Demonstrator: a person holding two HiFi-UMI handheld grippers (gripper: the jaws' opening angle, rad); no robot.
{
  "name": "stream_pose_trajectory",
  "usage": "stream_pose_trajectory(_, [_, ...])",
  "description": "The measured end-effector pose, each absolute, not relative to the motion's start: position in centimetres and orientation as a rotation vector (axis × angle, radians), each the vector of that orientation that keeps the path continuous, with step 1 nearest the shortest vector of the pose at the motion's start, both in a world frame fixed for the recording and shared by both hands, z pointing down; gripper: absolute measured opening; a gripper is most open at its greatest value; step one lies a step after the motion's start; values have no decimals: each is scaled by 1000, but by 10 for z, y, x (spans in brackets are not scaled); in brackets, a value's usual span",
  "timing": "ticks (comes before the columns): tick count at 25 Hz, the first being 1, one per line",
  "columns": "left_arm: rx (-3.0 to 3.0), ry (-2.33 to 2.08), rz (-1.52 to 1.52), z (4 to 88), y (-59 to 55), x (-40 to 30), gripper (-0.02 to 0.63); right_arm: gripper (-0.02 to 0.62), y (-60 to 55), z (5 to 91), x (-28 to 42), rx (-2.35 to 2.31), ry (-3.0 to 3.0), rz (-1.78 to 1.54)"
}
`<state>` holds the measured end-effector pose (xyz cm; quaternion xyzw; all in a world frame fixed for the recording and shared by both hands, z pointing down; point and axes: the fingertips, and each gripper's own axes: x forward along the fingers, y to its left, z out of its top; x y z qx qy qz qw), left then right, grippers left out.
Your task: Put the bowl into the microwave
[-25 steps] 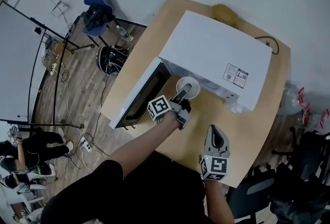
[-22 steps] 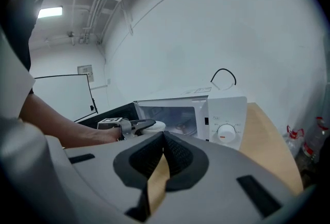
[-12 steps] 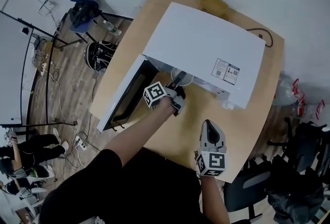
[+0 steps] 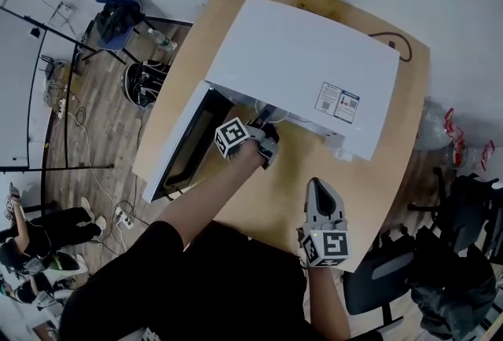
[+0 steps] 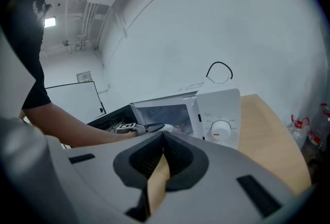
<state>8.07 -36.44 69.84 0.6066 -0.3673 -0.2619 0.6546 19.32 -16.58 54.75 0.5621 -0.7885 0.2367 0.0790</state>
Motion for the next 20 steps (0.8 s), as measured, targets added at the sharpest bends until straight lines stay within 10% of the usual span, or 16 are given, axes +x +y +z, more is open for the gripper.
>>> stream_pose_trajectory(20, [1477,-1024,-462,689,-372,88,239,60,-152,558,191,1646,-2350,779])
